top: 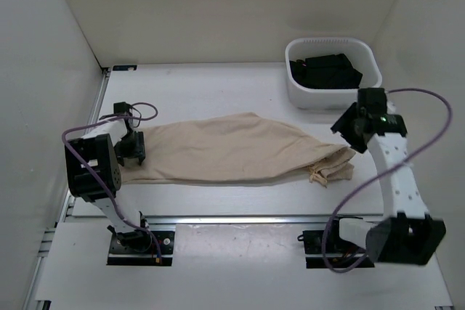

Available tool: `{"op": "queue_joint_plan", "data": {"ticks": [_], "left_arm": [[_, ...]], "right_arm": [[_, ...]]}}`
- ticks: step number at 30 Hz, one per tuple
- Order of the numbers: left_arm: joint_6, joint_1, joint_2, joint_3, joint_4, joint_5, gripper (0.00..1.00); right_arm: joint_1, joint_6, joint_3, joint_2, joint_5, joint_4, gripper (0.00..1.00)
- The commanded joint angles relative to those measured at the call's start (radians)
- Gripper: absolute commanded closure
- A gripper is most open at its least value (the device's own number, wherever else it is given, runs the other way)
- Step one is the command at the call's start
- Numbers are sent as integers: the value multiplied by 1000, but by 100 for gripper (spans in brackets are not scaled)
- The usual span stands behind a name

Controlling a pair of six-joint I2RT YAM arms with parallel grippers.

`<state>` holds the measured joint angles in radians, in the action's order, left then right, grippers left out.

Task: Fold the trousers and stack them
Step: Fold the trousers

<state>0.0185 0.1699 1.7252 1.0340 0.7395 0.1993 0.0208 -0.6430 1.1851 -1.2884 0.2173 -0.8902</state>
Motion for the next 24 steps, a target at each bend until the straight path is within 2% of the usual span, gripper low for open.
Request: {"op": "queue_joint_plan", "data": {"ticks": [1,4,6,8,10,15,17,18,21,22,23,24], "left_arm": [[-19,20,30,-60,-135,-3,30],[-19,33,20,-80,-135,-14,30],[-19,33,10,-92,-135,-23,30],[-19,33,10,-104,-135,-32,30],[-19,33,1,-114,-135,-32,30],[-19,33,-9,-123,-135,-32,29],[-19,33,-9,-123,-135,-43,29],[-19,33,-9,-112,-135,-52,29],[-19,33,16,-103,-135,-52,29],[-19,33,31,-103,-135,-52,29],[-19,33,40,-103,-135,-52,29],[-19,33,40,-103,-135,-52,29]], "right_arm": [[-91,-20,-80,150,60,-191,28],[-145,22,-198,204,16,-155,24],[-157,31,-243,175,-12,-109,23],[-168,40,-294,138,-57,11,22],[-177,40,-303,100,-79,110,22],[-199,63,-257,-63,-88,192,23],[-209,72,-245,-100,-98,229,33],[-219,72,-236,-100,-84,241,49],[-245,91,-223,-100,-73,289,77],[-245,103,-211,-110,-73,289,95],[-258,103,-173,-120,-62,268,100],[-259,103,-147,-120,-29,252,100]]}}
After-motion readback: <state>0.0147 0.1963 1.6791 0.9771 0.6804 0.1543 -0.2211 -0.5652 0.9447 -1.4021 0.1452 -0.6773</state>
